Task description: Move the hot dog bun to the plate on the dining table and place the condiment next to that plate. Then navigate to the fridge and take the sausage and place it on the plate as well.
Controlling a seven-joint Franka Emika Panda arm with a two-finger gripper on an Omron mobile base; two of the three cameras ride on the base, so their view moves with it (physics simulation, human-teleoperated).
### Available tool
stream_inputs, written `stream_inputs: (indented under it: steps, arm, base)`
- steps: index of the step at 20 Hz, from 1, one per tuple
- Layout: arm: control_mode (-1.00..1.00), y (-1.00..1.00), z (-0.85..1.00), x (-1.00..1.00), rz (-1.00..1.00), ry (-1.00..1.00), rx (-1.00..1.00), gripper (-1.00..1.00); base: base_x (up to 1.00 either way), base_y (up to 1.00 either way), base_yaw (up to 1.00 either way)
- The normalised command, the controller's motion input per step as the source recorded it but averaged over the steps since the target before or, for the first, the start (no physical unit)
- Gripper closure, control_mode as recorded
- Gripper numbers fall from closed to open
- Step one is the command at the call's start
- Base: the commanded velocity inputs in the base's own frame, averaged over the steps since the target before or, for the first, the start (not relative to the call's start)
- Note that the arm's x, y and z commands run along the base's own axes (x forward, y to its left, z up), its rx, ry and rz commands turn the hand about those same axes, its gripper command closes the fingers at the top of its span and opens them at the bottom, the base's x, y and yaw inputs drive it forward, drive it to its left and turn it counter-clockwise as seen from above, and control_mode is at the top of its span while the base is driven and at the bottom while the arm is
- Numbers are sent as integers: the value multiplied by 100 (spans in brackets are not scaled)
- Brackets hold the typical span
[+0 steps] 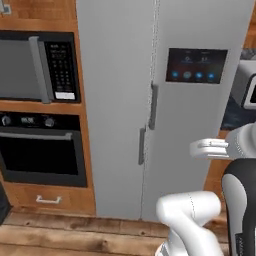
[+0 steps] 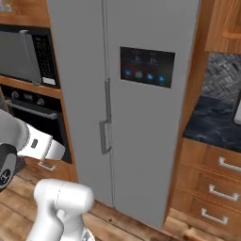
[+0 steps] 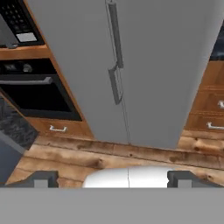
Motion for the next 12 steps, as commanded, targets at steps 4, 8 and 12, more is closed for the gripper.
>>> stream_inputs:
  steps: [4,8,12]
  arm:
    - [100,0,0,0,0,0,0,-100]
    - [100,0,0,0,0,0,0,-100]
    - [100,0,0,0,0,0,0,-100]
  base:
    - [4,69,-42]
    - [-29,37,-36]
    - [-6,45,-33]
